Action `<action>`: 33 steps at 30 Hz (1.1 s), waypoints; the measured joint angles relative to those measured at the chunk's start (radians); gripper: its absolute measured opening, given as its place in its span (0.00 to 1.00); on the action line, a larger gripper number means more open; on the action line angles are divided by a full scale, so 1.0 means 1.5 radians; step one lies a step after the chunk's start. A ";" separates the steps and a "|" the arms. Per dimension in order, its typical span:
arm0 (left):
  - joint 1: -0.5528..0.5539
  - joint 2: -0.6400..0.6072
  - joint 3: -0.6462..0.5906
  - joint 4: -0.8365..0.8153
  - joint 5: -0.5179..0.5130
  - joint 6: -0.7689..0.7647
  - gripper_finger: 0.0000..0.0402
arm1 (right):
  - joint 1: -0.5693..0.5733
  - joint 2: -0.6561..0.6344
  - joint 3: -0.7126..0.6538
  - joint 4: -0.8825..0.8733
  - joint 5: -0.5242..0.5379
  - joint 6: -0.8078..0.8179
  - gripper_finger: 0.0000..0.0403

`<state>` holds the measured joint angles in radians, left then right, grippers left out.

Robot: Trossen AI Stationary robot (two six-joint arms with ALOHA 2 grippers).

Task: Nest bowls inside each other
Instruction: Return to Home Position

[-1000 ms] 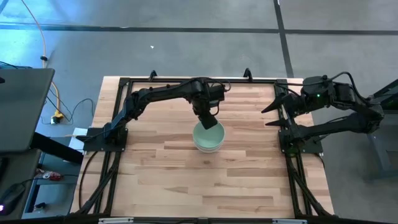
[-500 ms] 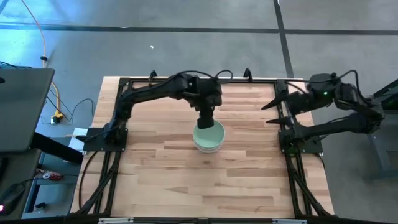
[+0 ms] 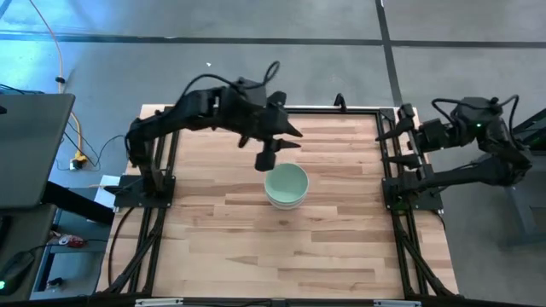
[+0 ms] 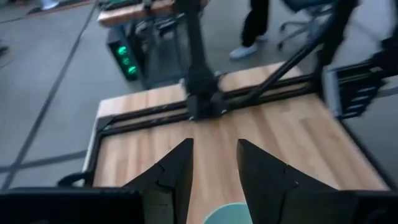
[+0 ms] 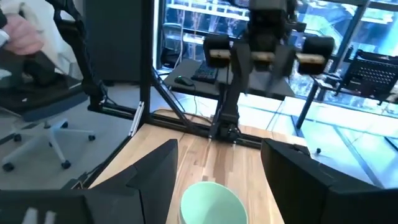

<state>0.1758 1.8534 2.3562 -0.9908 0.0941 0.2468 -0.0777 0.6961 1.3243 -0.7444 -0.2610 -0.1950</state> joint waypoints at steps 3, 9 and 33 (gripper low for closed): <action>0.001 -0.017 0.000 -0.006 0.038 0.000 0.28 | 0.000 -0.020 0.000 -0.027 0.021 0.022 0.56; 0.009 -0.055 -0.047 -0.040 0.058 0.000 0.28 | 0.000 -0.061 0.000 -0.088 0.072 0.075 0.56; 0.022 -0.517 -0.773 0.399 -0.024 -0.191 0.28 | 0.000 -0.380 -0.413 0.118 0.152 0.259 0.56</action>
<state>0.2085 1.0772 1.1964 -0.3926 0.0585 -0.0404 -0.0779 0.1262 0.7050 -0.5677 -0.0327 0.1935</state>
